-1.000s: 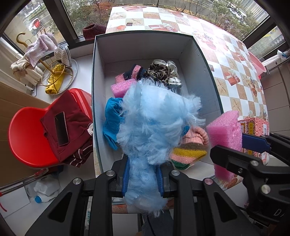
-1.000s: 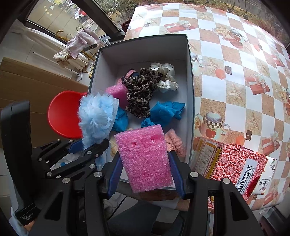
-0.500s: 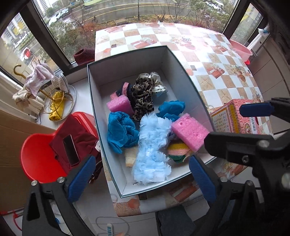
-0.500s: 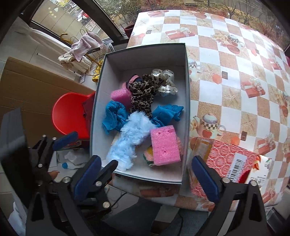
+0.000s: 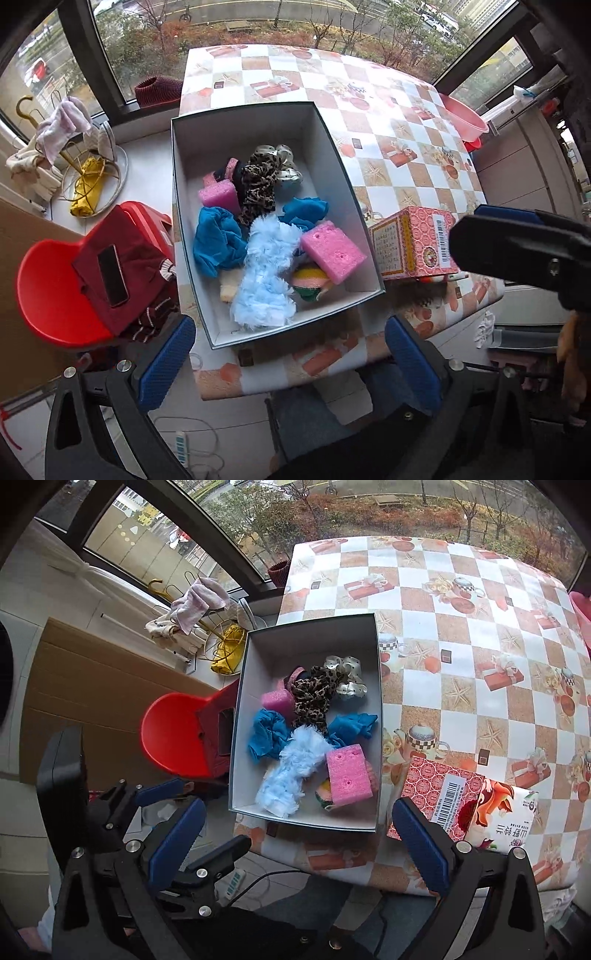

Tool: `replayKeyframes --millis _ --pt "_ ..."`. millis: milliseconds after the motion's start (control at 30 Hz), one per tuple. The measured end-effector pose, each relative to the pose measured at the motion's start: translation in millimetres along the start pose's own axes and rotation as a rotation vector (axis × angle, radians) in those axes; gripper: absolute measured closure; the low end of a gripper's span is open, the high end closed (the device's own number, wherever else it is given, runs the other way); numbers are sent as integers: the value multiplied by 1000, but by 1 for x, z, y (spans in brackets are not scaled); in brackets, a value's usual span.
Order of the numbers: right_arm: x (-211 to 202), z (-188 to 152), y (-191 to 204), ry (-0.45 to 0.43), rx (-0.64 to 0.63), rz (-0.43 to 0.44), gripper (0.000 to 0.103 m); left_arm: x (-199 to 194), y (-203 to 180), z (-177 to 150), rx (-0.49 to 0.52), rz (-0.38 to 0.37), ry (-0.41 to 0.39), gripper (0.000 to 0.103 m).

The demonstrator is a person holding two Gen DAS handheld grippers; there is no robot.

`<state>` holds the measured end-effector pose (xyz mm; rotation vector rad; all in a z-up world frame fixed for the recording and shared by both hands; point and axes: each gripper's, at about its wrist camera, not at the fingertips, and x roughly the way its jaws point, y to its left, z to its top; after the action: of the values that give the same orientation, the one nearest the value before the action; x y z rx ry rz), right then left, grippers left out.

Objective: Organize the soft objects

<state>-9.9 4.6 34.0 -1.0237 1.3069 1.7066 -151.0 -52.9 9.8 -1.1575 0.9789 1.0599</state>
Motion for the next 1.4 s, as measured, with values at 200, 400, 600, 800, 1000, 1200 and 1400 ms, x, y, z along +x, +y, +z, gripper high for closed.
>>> replayKeyframes --millis 200,400,600,800,1000,1200,1400 --pt "1 -3 1 13 4 -29 1 -16 1 -6 -29 55 -52 0" --pt "3 -3 -1 21 3 -51 1 -19 13 -6 -83 56 -60 0" --pt "4 -3 4 20 -17 -76 1 -16 13 -9 -77 71 -45 0" --pt "9 -3 7 27 -36 -109 1 -13 13 -9 -69 106 -25 0" --pt "10 -2 14 16 -77 -179 1 -9 22 -9 -89 143 -6 0" --pt "18 0 14 31 -88 -210 1 -4 28 -9 -104 147 17 1" --pt "25 0 16 47 -96 -226 1 -1 30 -8 -107 143 31 0"
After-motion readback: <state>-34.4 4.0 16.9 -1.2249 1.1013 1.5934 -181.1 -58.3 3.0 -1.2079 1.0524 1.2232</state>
